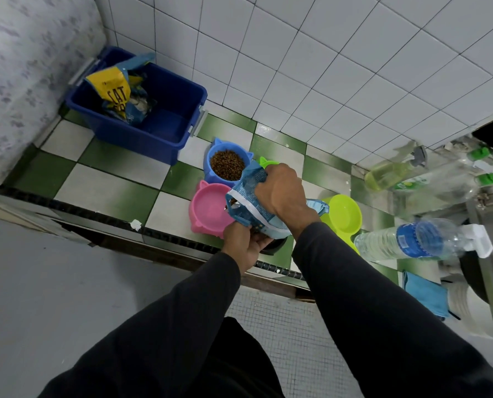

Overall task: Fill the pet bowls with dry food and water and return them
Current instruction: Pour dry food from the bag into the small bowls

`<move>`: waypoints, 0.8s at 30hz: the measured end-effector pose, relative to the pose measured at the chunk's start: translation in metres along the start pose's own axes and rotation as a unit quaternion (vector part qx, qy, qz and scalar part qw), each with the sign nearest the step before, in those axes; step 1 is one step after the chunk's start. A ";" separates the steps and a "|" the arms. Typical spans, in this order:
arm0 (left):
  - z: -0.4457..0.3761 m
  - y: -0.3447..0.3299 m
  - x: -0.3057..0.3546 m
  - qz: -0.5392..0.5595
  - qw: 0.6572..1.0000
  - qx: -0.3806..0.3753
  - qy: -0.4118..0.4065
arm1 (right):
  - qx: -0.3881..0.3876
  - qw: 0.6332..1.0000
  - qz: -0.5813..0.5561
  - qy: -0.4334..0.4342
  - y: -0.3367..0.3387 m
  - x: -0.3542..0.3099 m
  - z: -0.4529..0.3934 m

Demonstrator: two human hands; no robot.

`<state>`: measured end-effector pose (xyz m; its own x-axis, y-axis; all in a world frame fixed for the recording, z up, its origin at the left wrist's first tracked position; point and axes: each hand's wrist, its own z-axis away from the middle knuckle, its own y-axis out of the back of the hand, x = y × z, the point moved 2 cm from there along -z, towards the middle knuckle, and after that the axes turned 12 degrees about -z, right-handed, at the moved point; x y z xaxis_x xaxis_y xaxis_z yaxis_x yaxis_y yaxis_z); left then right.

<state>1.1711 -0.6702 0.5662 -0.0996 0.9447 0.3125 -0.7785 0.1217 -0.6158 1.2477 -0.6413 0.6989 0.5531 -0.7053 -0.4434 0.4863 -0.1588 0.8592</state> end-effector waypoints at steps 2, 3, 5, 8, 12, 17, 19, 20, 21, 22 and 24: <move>0.001 0.000 -0.001 0.008 1.000 -0.002 0.002 | 0.001 1.000 0.015 0.005 -0.001 0.001 -0.004; 0.001 0.000 -0.001 0.011 1.000 -0.002 0.004 | 0.002 1.000 0.021 0.009 -0.002 0.001 -0.005; 0.001 0.000 -0.002 0.016 1.000 -0.004 0.006 | 0.001 1.000 0.028 0.014 -0.003 0.001 -0.006; 0.002 0.000 -0.002 0.021 1.000 -0.005 0.005 | -0.002 0.999 0.030 0.019 -0.003 0.003 -0.007; 0.002 -0.001 -0.004 0.027 0.999 -0.002 0.017 | -0.008 0.999 0.036 0.027 -0.005 0.003 -0.009; 0.003 -0.001 -0.007 0.018 0.999 -0.006 0.030 | -0.013 0.999 0.029 0.034 -0.011 0.005 -0.012; 0.002 -0.001 -0.007 0.025 0.999 -0.006 0.032 | -0.014 0.999 0.028 0.034 -0.012 0.005 -0.013; 0.002 -0.001 -0.007 0.027 0.999 -0.005 0.033 | -0.016 0.999 0.027 0.034 -0.012 0.005 -0.014; 0.002 -0.001 -0.007 0.029 0.999 -0.004 0.034 | -0.017 0.999 0.026 0.036 -0.013 0.005 -0.014; 0.002 -0.001 -0.007 0.030 0.999 -0.003 0.034 | -0.019 0.999 0.025 0.037 -0.013 0.005 -0.015; 0.002 -0.002 -0.007 0.030 0.999 0.000 0.033 | -0.024 0.999 0.024 0.039 -0.014 0.005 -0.015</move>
<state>1.1723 -0.6775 0.5669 -0.1050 0.9685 0.2257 -0.7728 0.0634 -0.6315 1.2535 -0.6318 0.6809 0.6271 -0.6549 -0.4216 0.4888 -0.0905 0.8677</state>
